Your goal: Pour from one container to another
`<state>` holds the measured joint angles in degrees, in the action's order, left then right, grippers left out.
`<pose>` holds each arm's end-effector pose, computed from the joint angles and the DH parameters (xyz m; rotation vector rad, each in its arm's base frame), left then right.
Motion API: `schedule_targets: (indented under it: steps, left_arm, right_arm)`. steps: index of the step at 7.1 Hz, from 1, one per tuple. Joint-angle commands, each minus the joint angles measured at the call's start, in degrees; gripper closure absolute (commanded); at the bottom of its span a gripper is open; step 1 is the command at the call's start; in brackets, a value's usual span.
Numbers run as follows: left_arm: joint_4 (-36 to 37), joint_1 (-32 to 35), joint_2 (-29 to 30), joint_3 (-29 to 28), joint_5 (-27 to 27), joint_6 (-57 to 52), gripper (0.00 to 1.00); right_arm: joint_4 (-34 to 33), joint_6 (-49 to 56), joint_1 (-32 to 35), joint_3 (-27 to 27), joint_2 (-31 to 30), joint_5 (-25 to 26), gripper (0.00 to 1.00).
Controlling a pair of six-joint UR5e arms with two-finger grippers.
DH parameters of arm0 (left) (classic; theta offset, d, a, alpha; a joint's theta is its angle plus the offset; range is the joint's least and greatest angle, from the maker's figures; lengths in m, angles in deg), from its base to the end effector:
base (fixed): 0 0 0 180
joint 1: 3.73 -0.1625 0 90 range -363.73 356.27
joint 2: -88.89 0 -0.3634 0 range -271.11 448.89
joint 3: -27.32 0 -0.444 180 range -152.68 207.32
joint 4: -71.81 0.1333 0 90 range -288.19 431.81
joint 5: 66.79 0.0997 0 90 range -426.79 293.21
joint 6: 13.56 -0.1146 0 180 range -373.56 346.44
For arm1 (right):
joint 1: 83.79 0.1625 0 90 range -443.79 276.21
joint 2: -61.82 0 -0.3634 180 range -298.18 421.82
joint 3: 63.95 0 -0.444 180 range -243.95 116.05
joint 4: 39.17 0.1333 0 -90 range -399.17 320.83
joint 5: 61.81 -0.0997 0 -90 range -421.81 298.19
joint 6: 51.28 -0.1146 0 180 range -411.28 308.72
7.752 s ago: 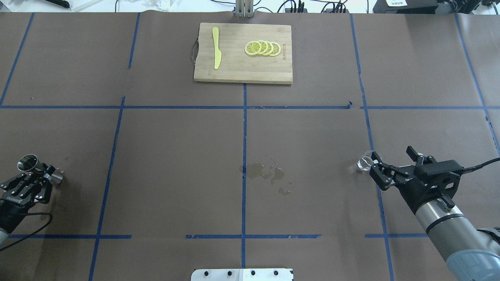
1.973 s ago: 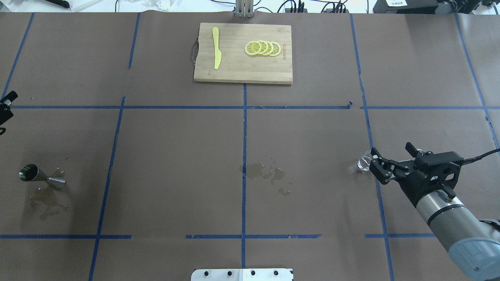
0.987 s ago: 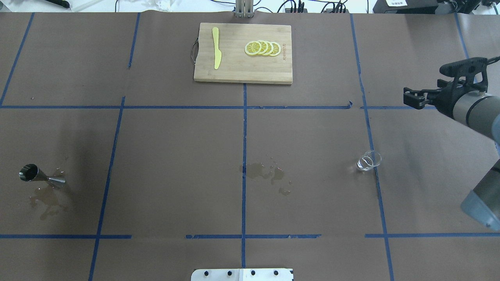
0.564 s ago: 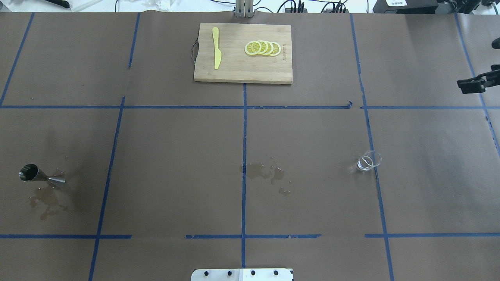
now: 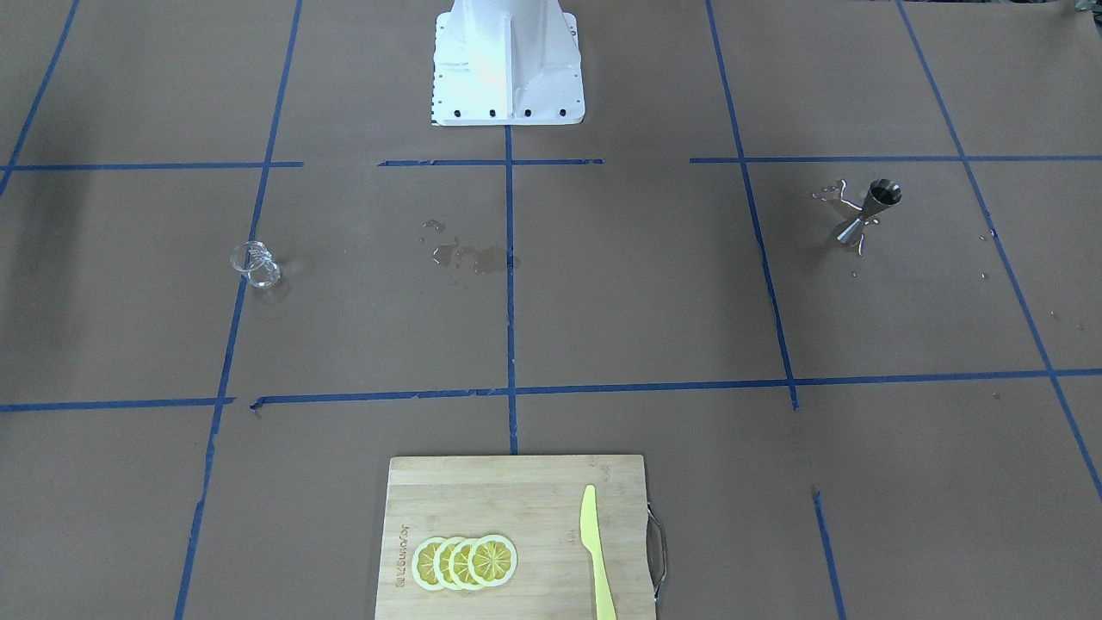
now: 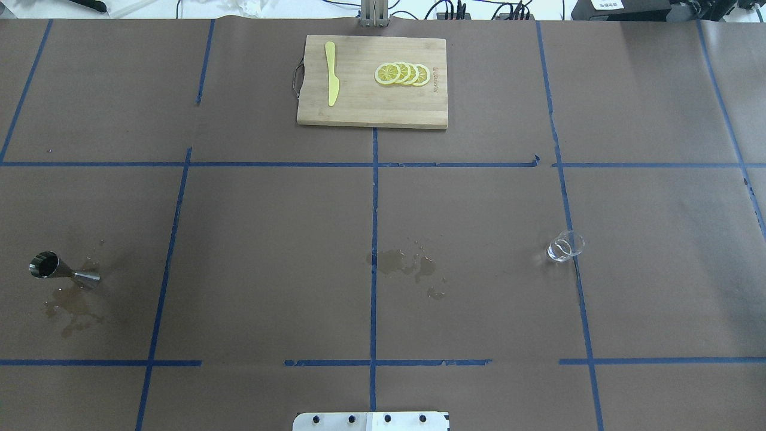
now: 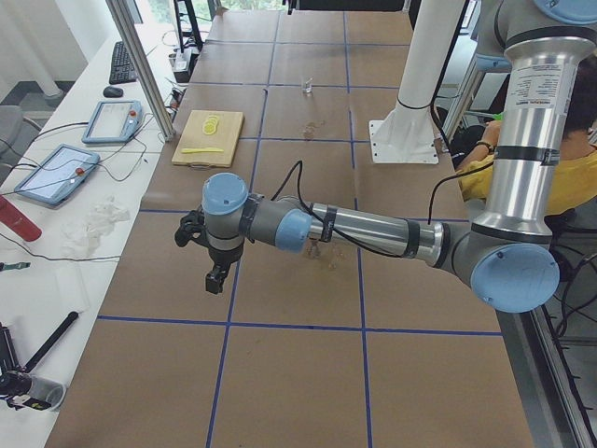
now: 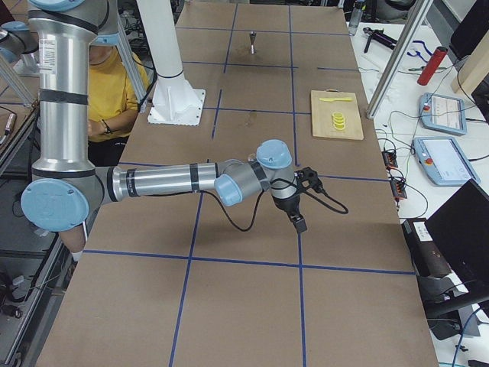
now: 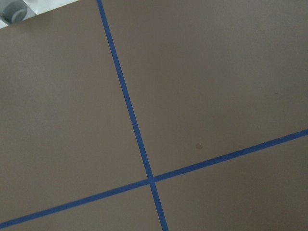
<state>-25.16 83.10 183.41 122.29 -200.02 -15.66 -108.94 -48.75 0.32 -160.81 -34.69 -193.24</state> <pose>-0.0223 -0.5880 0.5034 0.2668 0.7526 0.1954 0.0032 -0.5294 0.5662 0.3230 -0.7267 -0.2690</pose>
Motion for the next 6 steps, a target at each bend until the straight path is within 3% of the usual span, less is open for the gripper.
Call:
schedule_targets:
  steps: [1,4,6]
  left_arm:
    - [2.6,-0.1,-2.0,1.7,-0.7,-0.2,0.0]
    - [3.2,-0.2,-7.0,2.9,-1.3,-5.0,0.0]
    - [4.6,-0.3,-9.2,2.4,-3.1,-4.5,0.0]
  right_arm:
    - [-1.2,1.8,2.1,1.5,-2.2,-4.7,0.0]
    - [-10.0,1.9,1.1,1.3,0.3,-4.6,0.0]
    - [-10.3,1.9,0.8,1.1,0.3,-4.4,0.0]
